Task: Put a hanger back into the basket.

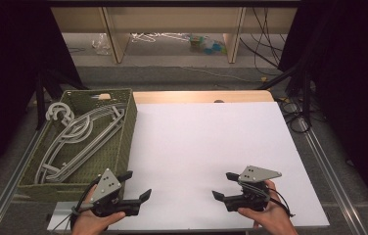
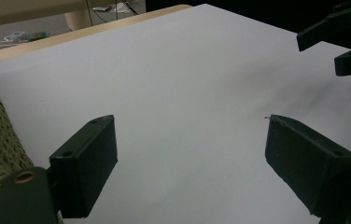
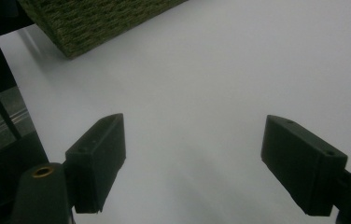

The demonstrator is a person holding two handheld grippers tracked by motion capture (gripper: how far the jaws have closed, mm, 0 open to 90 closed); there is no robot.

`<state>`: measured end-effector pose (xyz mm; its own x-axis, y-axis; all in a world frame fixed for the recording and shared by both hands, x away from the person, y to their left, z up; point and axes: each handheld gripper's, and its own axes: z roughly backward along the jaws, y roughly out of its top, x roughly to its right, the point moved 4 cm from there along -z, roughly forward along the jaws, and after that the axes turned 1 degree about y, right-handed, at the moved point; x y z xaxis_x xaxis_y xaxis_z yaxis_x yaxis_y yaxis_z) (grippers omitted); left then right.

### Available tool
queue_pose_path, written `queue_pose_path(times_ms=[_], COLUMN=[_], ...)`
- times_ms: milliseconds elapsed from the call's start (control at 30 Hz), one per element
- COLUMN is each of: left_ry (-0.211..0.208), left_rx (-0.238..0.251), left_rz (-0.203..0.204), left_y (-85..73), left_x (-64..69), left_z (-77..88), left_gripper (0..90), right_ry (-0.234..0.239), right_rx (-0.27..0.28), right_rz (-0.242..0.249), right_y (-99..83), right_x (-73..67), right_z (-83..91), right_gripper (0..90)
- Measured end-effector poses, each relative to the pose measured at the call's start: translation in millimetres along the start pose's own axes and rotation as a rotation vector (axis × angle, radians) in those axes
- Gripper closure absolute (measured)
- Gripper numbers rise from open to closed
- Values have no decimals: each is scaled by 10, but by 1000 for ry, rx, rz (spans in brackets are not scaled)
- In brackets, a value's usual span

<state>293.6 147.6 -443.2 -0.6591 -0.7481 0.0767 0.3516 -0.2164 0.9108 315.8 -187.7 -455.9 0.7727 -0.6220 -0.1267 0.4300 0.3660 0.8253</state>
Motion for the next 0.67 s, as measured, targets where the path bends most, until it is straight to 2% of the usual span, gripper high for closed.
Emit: queue_pose_path(times_ms=[333, 500, 667], left_ry=[5, 5, 8], left_rx=[8, -5, -2], left_rz=[1, -2, 5], left_y=[5, -5, -6], left_x=[-15, -8, -18], left_z=[-5, -10, -8], left_gripper=[165, 166, 166], right_ry=[-12, -8, -16], right_rx=[22, 29, 23], right_rz=[-3, -11, -4], right_y=[-1, 0, 1], right_x=[0, 0, 0], right_z=[25, 17, 20], right_gripper=[196, 189, 190])
